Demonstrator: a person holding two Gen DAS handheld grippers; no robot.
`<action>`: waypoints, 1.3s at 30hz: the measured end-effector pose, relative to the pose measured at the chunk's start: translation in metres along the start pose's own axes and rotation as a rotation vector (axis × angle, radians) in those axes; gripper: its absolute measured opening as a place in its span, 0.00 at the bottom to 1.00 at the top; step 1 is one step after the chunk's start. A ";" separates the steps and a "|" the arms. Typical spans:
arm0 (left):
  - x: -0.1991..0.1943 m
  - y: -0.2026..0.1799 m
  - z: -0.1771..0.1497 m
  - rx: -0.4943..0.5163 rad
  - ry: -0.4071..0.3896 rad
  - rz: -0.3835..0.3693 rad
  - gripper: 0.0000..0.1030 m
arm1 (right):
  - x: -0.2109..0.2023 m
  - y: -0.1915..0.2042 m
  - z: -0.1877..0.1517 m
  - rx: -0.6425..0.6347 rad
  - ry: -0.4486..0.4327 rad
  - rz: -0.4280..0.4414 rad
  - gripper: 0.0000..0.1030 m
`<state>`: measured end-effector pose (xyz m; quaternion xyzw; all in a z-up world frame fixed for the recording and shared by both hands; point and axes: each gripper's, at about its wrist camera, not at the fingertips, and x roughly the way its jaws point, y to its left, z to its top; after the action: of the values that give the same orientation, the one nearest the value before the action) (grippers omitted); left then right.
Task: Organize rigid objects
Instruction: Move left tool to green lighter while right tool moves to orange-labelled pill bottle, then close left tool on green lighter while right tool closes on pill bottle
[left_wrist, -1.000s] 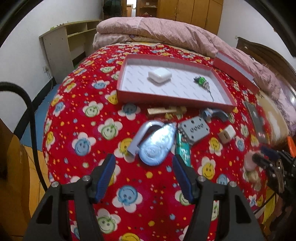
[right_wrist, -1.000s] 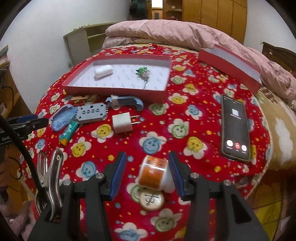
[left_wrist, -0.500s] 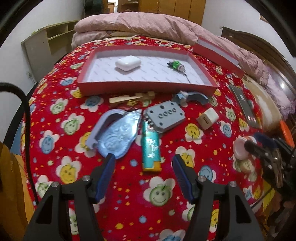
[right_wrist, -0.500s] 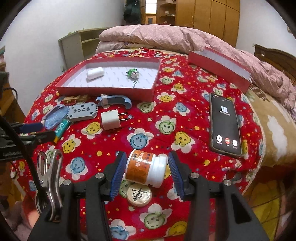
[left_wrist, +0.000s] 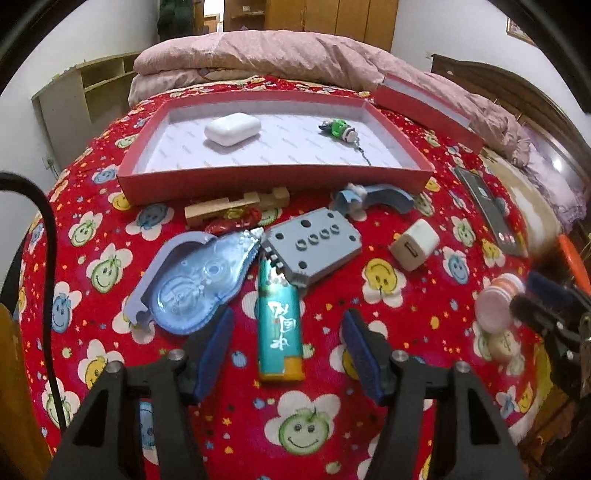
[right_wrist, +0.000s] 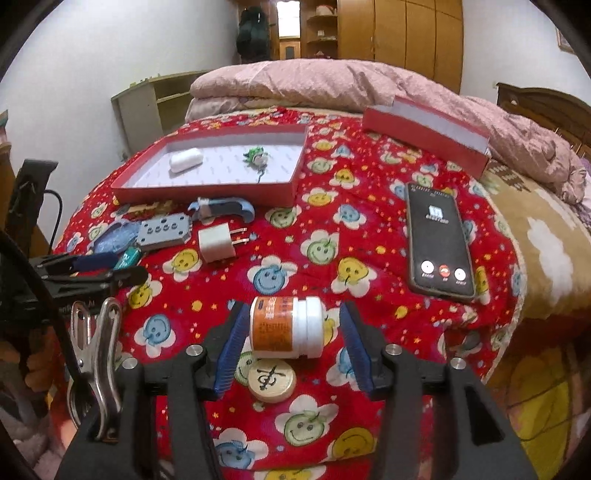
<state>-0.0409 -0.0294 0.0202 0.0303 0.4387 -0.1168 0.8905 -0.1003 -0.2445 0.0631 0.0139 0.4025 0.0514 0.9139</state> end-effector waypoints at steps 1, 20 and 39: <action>0.000 0.000 -0.001 0.012 -0.006 0.024 0.41 | 0.002 0.000 -0.001 0.003 0.006 0.006 0.51; -0.015 -0.001 -0.024 0.065 0.012 0.003 0.43 | 0.033 0.023 0.001 -0.019 0.069 0.076 0.46; -0.015 -0.008 -0.027 0.087 -0.037 0.007 0.24 | 0.041 0.033 -0.008 -0.044 0.059 0.080 0.46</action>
<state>-0.0726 -0.0300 0.0157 0.0682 0.4168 -0.1330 0.8966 -0.0819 -0.2072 0.0299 0.0085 0.4271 0.0970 0.8989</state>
